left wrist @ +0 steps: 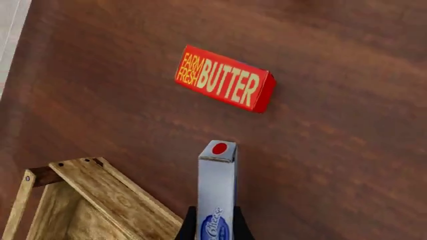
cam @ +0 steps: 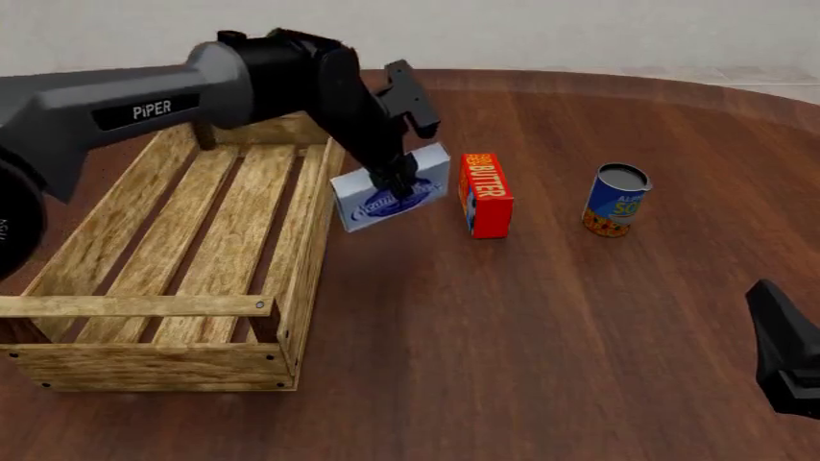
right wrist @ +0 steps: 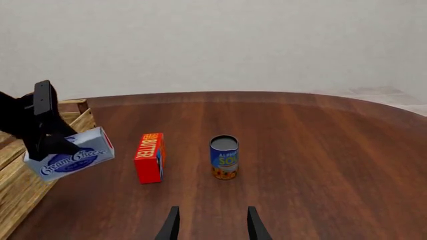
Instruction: Pick up the cream cheese and put it in the tray.
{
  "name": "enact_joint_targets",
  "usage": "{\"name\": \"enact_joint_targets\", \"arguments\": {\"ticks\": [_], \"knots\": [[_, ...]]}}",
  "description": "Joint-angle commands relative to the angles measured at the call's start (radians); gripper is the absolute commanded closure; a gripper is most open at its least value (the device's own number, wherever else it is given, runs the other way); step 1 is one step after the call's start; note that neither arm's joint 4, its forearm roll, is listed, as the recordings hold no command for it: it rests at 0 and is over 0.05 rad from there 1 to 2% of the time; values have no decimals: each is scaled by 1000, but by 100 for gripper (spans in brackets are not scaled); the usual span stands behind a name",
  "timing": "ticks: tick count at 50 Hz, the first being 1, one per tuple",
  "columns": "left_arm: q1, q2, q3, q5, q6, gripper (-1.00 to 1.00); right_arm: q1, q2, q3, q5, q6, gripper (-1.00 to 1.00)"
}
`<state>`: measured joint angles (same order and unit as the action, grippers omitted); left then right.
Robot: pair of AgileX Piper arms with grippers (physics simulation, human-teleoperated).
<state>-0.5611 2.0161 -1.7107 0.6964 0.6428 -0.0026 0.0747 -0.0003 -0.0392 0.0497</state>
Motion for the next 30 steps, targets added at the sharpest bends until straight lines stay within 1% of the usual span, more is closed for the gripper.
{"name": "enact_joint_targets", "arguments": {"ticks": [1,3,5,6,7,8,9,10,11,13,14,16,18,21,23,25,27,30], "knots": [[-12,-53,-81,54,-39,100,0,0,0,0,-1,-100],[-14,-69,-63,51,-36,100,0,0,0,0,-2,-100],[-14,-83,-54,40,-47,100,0,1,0,-1,-1,-100],[1,-98,-42,7,-29,100,0,1,0,-1,-1,-100],[1,-98,-41,7,-29,100,0,1,0,-1,-1,-100],[31,-94,-65,-9,-28,100,0,1,0,-1,-1,-100],[43,-81,-111,6,-69,100,1,1,0,-1,-1,-100],[29,-89,-109,5,-82,100,1,2,0,-1,-1,-100],[21,-97,-98,7,-93,100,1,2,0,-1,-1,-100],[32,-123,-47,-26,-68,100,1,1,0,-1,-1,-100],[34,-126,-45,-28,-74,100,1,1,0,0,-2,-100],[25,-149,-12,-42,-78,100,0,0,0,0,-2,-100],[25,-164,-12,-44,-107,100,1,1,0,-1,-2,-100],[13,-190,5,-47,-123,100,1,1,0,-1,-3,-100],[20,-205,12,-53,-129,100,1,1,0,-1,-3,-100],[33,-248,36,-80,-134,100,1,2,0,-1,-2,-100],[18,-285,64,-82,-155,100,1,3,0,-2,-3,-100],[20,-307,93,-90,-158,100,1,4,0,-2,-3,-100]]}}
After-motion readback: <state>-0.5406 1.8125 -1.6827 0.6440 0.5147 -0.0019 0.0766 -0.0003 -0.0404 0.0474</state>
